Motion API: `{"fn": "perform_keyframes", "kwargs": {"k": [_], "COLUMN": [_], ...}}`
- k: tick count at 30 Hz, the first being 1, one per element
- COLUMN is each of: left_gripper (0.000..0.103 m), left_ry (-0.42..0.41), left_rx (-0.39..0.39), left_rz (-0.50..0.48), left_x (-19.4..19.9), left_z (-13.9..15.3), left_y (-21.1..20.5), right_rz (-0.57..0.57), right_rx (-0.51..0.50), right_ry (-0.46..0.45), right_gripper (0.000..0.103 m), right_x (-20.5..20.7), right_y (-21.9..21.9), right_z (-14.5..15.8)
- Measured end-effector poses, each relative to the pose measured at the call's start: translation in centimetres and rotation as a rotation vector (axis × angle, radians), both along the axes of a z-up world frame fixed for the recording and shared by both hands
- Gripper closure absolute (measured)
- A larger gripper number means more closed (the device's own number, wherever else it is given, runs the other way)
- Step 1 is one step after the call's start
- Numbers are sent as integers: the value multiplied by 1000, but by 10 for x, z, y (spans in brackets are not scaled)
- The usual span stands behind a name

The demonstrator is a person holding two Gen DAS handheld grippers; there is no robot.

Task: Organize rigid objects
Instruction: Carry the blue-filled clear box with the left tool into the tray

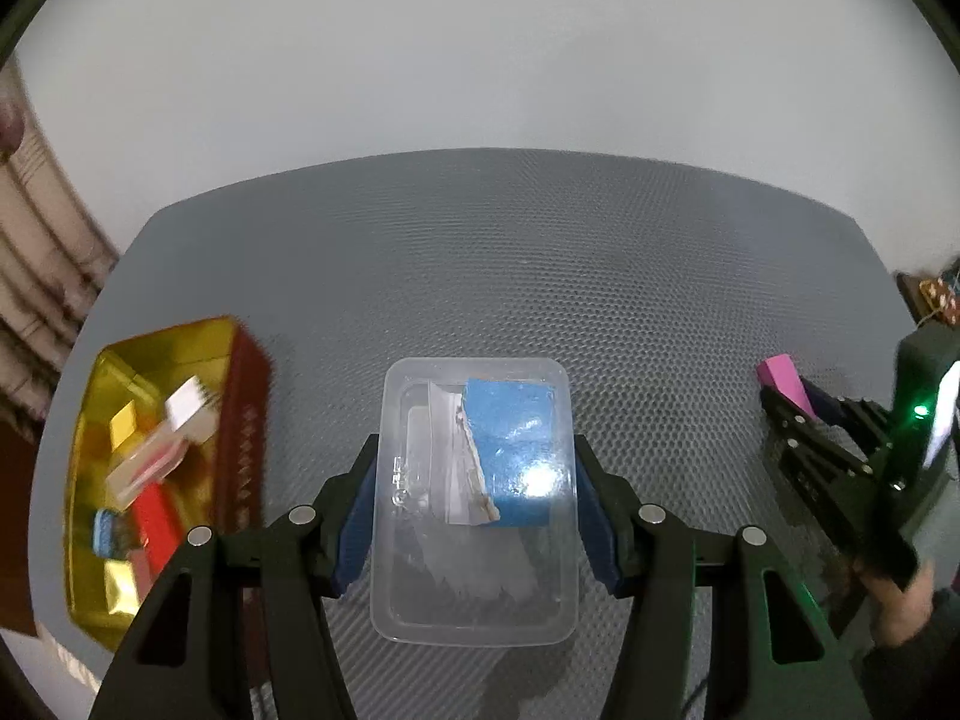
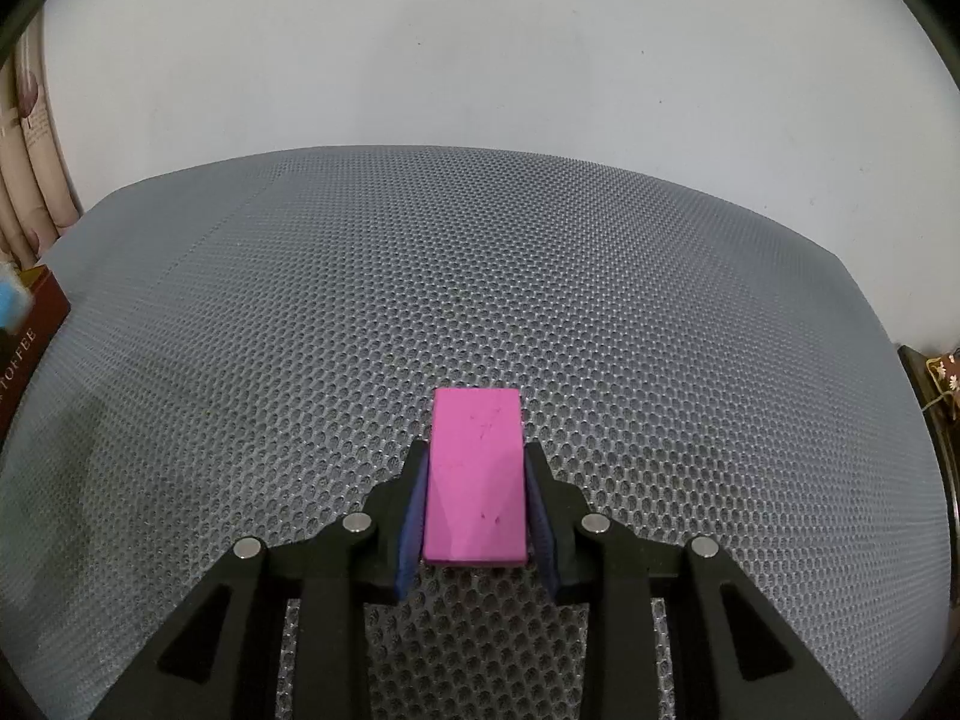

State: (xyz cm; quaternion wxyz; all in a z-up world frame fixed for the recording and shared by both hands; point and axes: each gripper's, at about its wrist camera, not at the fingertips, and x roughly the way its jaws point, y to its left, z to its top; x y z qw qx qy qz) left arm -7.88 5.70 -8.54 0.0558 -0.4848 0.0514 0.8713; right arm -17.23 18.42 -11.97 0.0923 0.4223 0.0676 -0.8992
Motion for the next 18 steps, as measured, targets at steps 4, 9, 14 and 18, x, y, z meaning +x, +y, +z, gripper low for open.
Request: {"fn": "perform_keyframes", "kwargs": {"k": [4,9,14,18], "left_gripper": [49,49,49,49], "left_ry": [-11,0,34,65], "left_rx": [12,6,0,-8], "left_rz": [24,70,142,230], "left_x": [-9,7,5,5], "left_z": [11,25,36,56], "left_y": [-32,-68,-112,-153], "right_rz": [-4,-6,-9,-9], "right_rx": [1,2,4,5], "right_ry": [0,0,1,1], "right_gripper": [72,72,72,72], "right_x": [0,0,0,2], "right_y": [-1,-1,2,2], "right_z": [-1,-1,-3,-3]}}
